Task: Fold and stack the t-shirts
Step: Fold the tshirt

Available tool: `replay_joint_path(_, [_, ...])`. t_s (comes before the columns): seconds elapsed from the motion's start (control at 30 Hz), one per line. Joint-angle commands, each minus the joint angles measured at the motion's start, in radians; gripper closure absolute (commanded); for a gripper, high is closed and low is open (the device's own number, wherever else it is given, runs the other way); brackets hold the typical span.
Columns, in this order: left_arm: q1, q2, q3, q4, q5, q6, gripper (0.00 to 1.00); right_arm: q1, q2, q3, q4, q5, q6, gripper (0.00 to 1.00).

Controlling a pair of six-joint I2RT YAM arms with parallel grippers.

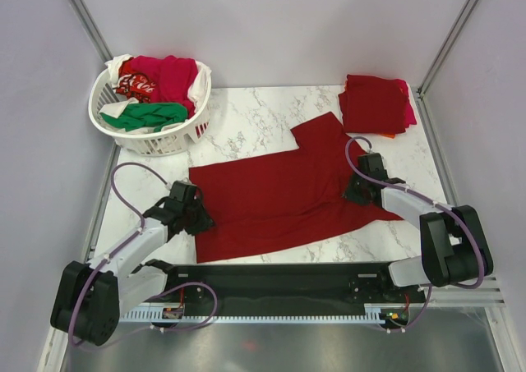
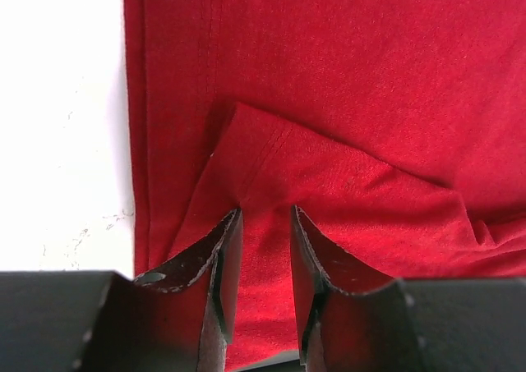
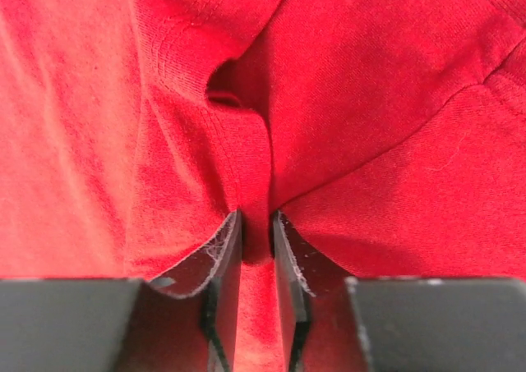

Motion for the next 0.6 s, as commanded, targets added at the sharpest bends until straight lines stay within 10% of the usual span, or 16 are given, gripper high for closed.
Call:
replay_joint_path(0.0, [-0.007,-0.018,-0.024,0.044,-0.024,-0.023,0.63,0.004,-0.003,0.020,0.000,0.006,-0.003,0.73])
replay_joint_path(0.4, [-0.010,-0.016,-0.031,0.052,-0.047,-0.026,0.65,0.007,-0.077,0.064,-0.125,0.021,-0.061,0.67])
replay_joint_path(0.57, [-0.013,-0.021,-0.034,0.053,-0.044,-0.025,0.65,0.006,-0.062,0.058,-0.106,0.006,-0.066,0.96])
